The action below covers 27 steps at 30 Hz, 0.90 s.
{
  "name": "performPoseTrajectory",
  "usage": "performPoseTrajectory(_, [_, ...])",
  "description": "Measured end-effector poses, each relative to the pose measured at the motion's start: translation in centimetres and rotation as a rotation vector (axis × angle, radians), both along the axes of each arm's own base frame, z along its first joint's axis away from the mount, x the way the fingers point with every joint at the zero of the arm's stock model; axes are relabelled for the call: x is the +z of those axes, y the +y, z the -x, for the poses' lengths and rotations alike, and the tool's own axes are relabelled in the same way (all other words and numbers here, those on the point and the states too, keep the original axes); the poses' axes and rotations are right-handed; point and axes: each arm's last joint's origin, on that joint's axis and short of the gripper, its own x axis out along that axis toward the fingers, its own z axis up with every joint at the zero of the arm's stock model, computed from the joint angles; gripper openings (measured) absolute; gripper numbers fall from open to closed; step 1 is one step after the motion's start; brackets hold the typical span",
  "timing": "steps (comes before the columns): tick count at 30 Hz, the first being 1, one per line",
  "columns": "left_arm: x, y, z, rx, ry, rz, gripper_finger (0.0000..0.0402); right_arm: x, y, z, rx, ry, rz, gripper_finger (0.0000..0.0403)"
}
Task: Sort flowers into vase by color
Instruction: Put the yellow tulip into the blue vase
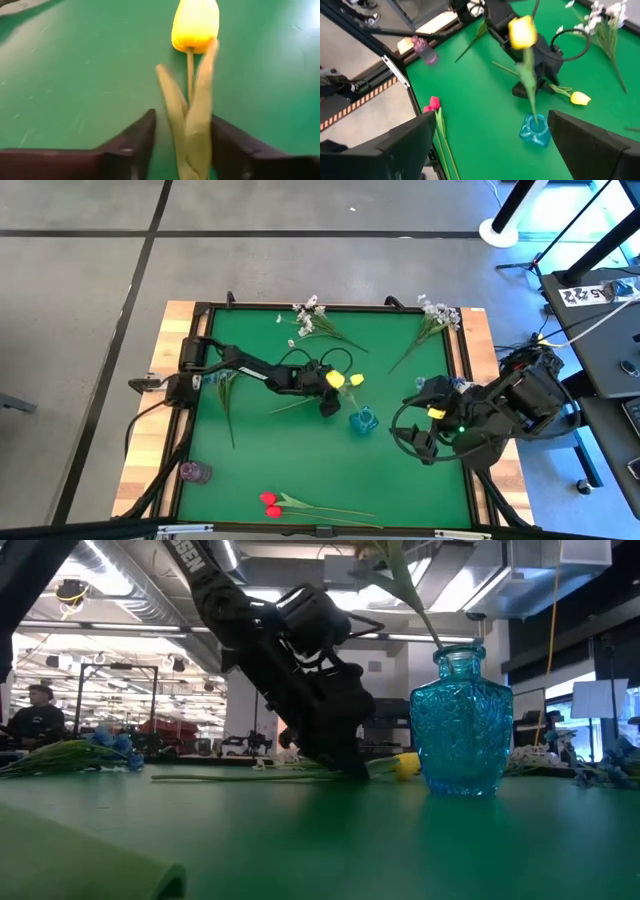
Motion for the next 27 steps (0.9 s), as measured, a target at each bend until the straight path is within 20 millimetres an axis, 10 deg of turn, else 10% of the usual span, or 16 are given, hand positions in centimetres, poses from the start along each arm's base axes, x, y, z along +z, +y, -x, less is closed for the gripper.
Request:
performPoseTrajectory(4, [1.2,-1.1,0.7,0.004,0.025,0.034,0.002,0.4,-0.4,0.4,-0.004,-0.027,0.032,0.0383])
performPoseTrajectory(10, [8.1,-4.7,3.9,-0.069,0.068,-0.05,0.0007,0.5,0.2,0.5,-0.026,-0.097,0.12,0.0383])
performPoseTrajectory(16, [17.7,-7.9,11.6,-0.038,-0.028,-0.16,0.0004,0.6,2.6,-1.6,-0.015,-0.237,0.219,0.0383])
performPoseTrajectory(22, [25.8,-7.8,18.7,0.097,-0.445,-0.134,0.0002,1.2,4.0,-5.5,-0.04,-0.382,0.335,0.0383])
performPoseTrajectory(27, [30.9,-8.0,20.4,0.001,-0.837,-0.094,0.0002,1.7,2.8,-10.5,-0.042,-0.501,0.329,0.0379])
